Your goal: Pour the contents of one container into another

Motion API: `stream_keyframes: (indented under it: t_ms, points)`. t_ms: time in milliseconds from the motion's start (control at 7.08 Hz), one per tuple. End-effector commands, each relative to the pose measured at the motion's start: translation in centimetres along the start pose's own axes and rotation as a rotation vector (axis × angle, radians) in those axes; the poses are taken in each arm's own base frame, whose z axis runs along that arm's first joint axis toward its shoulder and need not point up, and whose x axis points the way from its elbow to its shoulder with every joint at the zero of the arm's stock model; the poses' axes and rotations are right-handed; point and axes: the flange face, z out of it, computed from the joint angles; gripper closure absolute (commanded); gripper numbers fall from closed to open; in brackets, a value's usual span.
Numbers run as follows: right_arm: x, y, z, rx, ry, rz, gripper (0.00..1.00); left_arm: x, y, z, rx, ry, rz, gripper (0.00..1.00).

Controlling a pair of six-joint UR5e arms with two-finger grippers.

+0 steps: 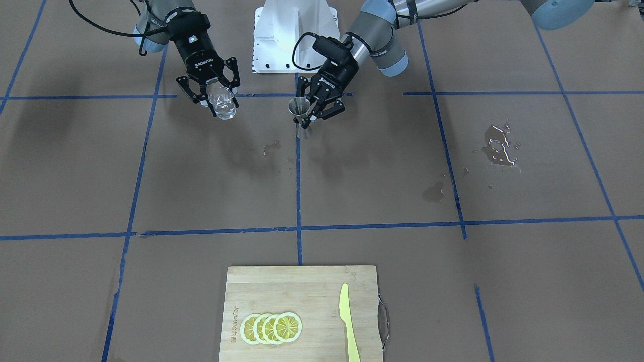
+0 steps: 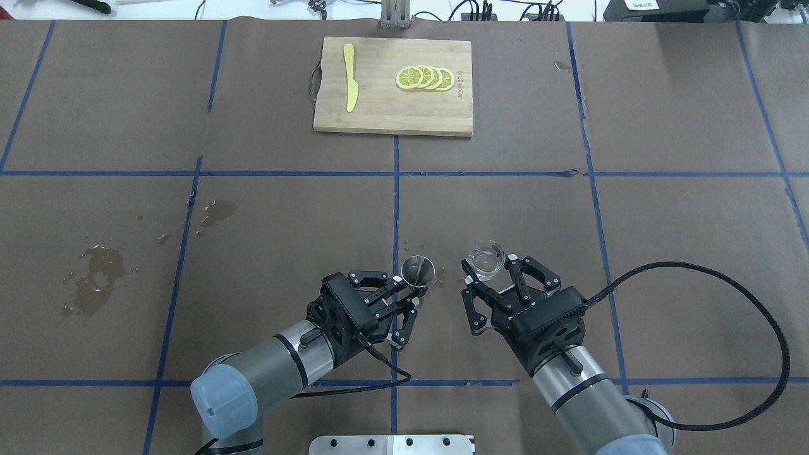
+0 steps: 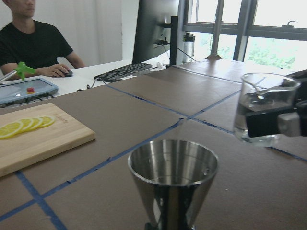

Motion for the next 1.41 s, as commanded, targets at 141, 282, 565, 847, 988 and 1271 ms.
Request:
stream_keyframes:
  t_ms: [141, 282, 565, 847, 988, 1271]
  points:
    - [-0.6, -2.2, -0.7, -0.006, -0.001, -0.084, 1.00, -2.0, 1.2, 1.5, 0.015, 0.044, 0.031, 1.00]
    - [-1.1, -4.2, -1.1, -0.028, 0.011, -0.124, 1.00, -2.0, 1.0, 2.1, 0.031, 0.047, 0.027, 1.00]
    - [-2.0, -5.2, -1.2, -0.073, 0.032, -0.200, 1.00, -2.0, 0.8, 2.2, 0.035, 0.047, 0.026, 1.00]
    - [-3.3, -5.7, -0.6, -0.098, 0.046, -0.247, 1.00, -2.1, 1.0, 2.6, 0.029, 0.042, 0.031, 1.00]
    - [-3.7, -5.7, -0.3, -0.113, 0.055, -0.273, 1.00, -2.1, 1.2, 2.8, 0.027, 0.041, 0.030, 1.00]
    - [-4.9, -5.9, 0.4, -0.151, 0.073, -0.336, 1.00, -2.0, 1.2, 2.9, 0.026, 0.039, 0.032, 1.00]
